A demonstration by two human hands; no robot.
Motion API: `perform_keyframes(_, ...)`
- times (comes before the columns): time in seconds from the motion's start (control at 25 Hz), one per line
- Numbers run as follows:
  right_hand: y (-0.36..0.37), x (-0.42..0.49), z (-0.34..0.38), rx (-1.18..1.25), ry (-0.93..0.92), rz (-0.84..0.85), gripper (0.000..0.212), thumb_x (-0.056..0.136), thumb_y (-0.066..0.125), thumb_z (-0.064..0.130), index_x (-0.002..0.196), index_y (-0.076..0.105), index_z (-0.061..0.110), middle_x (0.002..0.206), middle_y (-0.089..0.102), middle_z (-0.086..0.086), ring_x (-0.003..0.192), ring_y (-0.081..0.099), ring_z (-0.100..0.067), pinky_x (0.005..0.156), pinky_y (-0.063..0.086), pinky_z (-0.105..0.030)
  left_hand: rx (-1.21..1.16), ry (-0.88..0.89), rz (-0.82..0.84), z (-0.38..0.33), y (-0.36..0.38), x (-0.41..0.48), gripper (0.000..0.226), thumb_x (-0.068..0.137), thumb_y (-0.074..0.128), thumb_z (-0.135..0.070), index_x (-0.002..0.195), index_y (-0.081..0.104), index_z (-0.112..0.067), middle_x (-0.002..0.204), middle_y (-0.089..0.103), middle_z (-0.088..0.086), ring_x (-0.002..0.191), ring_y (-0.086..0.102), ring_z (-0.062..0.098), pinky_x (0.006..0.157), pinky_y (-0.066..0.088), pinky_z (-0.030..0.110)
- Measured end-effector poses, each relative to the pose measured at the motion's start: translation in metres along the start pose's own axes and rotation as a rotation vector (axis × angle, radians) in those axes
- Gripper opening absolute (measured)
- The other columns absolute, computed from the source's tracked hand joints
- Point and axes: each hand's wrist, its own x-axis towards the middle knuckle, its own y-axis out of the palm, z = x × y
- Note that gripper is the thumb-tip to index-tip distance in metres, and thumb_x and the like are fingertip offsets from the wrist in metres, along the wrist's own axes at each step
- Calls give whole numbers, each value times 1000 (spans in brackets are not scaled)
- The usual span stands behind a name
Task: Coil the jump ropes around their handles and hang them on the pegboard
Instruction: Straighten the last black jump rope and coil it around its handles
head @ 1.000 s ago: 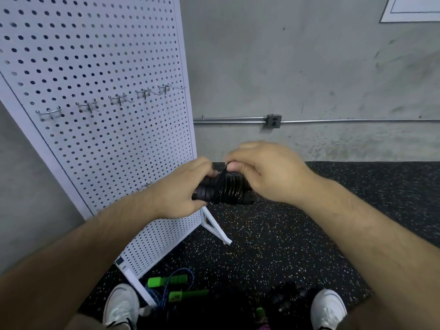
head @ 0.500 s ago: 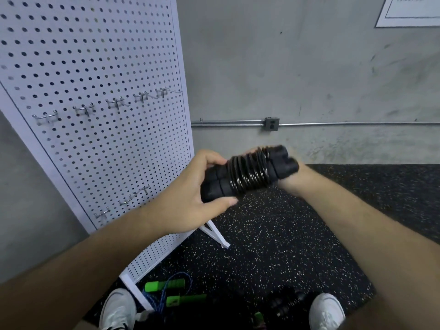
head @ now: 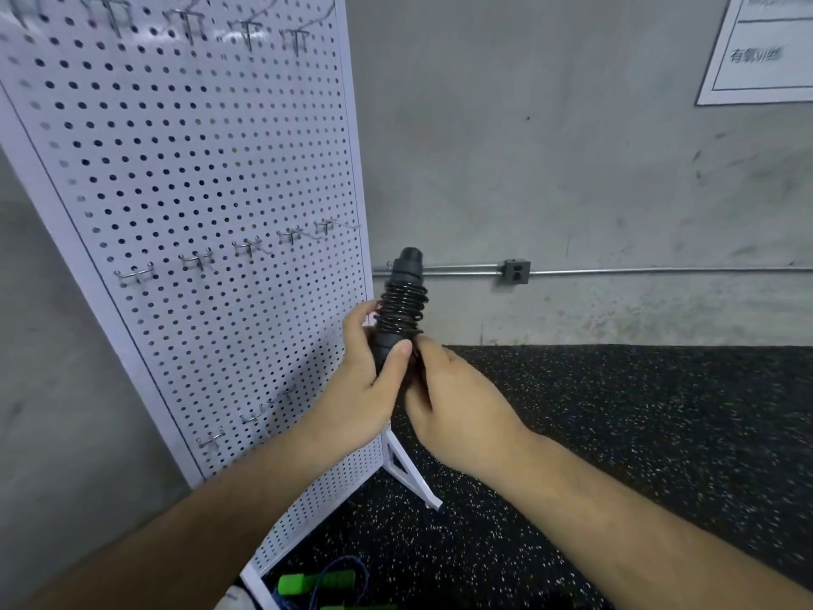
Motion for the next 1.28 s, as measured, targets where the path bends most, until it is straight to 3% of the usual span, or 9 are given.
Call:
perform_keyframes(0.12, -13, -2, 6, -27, -58, -41, 46, 96, 55, 37, 135, 43, 16, 109, 65, -3, 92, 59, -16, 70, 43, -24, -98, -4, -28, -8, -7, 1, 51, 108, 40, -23, 146, 16, -47, 111, 64, -9, 93, 67, -4, 76, 48, 7)
perform_keyframes(0.24, -24, -5, 5, -31, -115, 9, 62, 93, 57, 52, 143, 39, 21, 119, 63, 2, 105, 57, -10, 78, 39, -18, -175, 21, -18, -10, -12, 1, 49, 110, 36, -19, 150, 29, -46, 127, 61, -17, 111, 61, -6, 88, 49, 11)
perform_keyframes(0.32, -32, -4, 1, -51, -169, 41, 57, 98, 53, 50, 145, 37, 23, 120, 63, 1, 105, 57, -11, 79, 40, -19, -212, 8, -9, -8, -17, 4, 45, 111, 34, -19, 139, 46, -53, 131, 61, -18, 121, 59, 3, 103, 50, 30)
perform_keyframes(0.44, -43, 1, -5, -37, -226, 29, 42, 101, 47, 44, 138, 49, 24, 106, 69, 4, 90, 60, -10, 72, 46, -24, -253, -80, 0, -6, -21, 6, 43, 111, 31, -21, 123, 59, -51, 120, 69, -8, 111, 67, 17, 100, 54, 50)
perform_keyframes(0.64, -58, 8, -12, 98, -331, -86, 14, 91, 74, 21, 105, 77, 23, 89, 67, 13, 81, 59, -2, 70, 48, -18, -338, -131, 93, -5, -21, 6, 34, 106, 37, -22, 116, 62, -42, 114, 70, 4, 99, 64, 24, 85, 52, 42)
perform_keyframes(0.76, -62, 7, -6, 95, -290, -178, 17, 96, 65, 27, 106, 75, 19, 96, 49, 9, 82, 53, -7, 68, 46, -21, -411, -156, 96, -7, -20, 6, 39, 109, 35, -14, 111, 63, -40, 115, 71, 10, 100, 70, 33, 79, 55, 41)
perform_keyframes(0.92, -56, 4, 3, 275, -164, -184, 14, 96, 65, 27, 108, 66, 19, 104, 61, 9, 81, 60, 0, 75, 51, -19, -428, -172, 74, -7, -18, 7, 37, 109, 38, -15, 111, 64, -41, 112, 71, 7, 92, 70, 19, 80, 54, 39)
perform_keyframes(1.04, -54, 3, 8, 498, -56, -85, 33, 85, 80, 22, 113, 64, 25, 99, 67, 7, 73, 63, -13, 77, 59, -34, -451, -175, 70, -7, -15, 8, 35, 108, 38, -14, 114, 63, -38, 113, 70, 12, 95, 65, 25, 80, 54, 40)
perform_keyframes(1.28, -63, 3, 10, 509, -107, -80, 46, 80, 83, 22, 115, 63, 44, 97, 72, 16, 85, 69, -11, 83, 57, -25, -586, -195, 96, -8, -20, 7, 37, 95, 47, -1, 100, 66, -32, 97, 72, 10, 96, 60, 36, 85, 50, 52)
